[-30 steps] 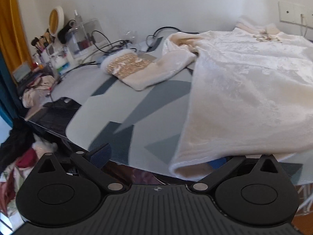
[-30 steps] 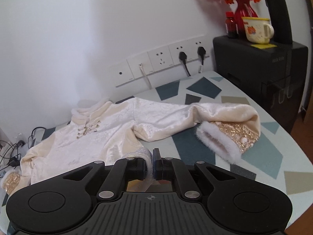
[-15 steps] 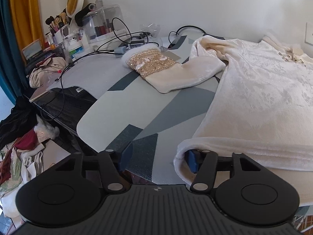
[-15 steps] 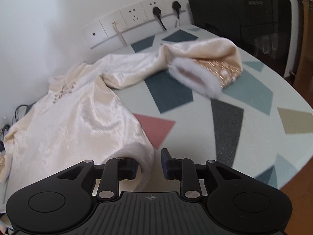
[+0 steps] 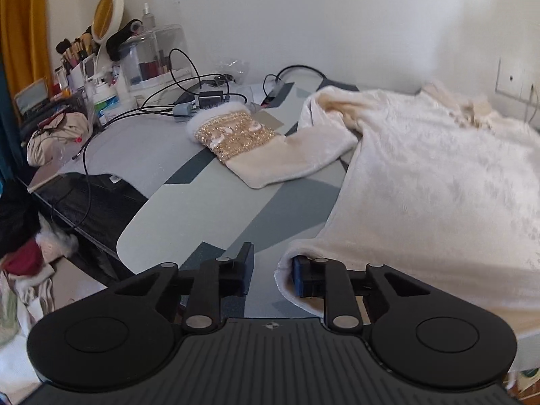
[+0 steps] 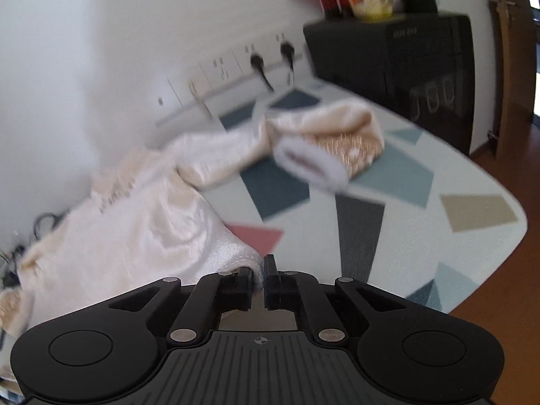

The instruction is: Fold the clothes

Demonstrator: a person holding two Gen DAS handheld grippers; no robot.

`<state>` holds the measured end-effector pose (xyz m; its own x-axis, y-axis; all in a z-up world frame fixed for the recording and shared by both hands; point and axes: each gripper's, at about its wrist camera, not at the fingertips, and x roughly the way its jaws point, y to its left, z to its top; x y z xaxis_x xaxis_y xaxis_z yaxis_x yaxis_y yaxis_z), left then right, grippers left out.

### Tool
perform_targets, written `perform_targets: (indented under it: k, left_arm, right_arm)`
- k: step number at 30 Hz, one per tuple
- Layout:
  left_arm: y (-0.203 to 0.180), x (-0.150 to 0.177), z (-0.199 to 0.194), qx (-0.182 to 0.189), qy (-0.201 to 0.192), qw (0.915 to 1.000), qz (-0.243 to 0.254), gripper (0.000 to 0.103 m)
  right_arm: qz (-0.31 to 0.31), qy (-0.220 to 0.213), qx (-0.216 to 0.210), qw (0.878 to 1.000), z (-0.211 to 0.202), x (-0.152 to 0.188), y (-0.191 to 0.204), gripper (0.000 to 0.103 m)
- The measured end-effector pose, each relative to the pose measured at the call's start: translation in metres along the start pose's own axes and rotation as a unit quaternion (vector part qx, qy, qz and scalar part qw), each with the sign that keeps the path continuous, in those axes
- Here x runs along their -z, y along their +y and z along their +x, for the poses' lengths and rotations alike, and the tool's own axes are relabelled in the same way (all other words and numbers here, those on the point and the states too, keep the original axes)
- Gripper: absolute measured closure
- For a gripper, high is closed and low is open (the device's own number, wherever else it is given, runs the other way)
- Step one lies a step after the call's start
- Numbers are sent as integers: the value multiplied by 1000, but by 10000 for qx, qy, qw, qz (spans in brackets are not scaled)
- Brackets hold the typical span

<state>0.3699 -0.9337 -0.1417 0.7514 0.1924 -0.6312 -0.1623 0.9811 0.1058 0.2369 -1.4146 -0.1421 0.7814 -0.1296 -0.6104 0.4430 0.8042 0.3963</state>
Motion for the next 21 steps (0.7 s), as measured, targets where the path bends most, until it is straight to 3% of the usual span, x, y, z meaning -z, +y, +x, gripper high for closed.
perform_targets:
  k: [3, 9, 13, 15, 17, 21]
  left_arm:
    - [2, 5, -5, 16, -22, 10000, 70, 79]
    - [9, 20, 5, 28, 607, 9981, 68, 70]
    - [6, 20, -2, -114, 725, 9966, 384, 40]
    - [6, 20, -15, -244, 576, 9969, 485, 38]
    - [5, 22, -32, -359, 225, 9970, 652, 30]
    - [8, 9, -48, -116, -220, 9981, 556, 22]
  right_arm:
    - [-73, 110, 5, 9999, -10, 5, 0, 98]
    - [-460, 641, 258, 9965, 6, 44, -3, 98]
    - [-255, 791, 461, 9955, 10, 56, -9, 96]
    - [-209, 772, 566, 9952, 8, 60, -12, 92]
    - [-239, 651, 668, 9954, 5, 64, -14, 81]
    - [46, 432, 777, 9960, -3, 69, -21, 74]
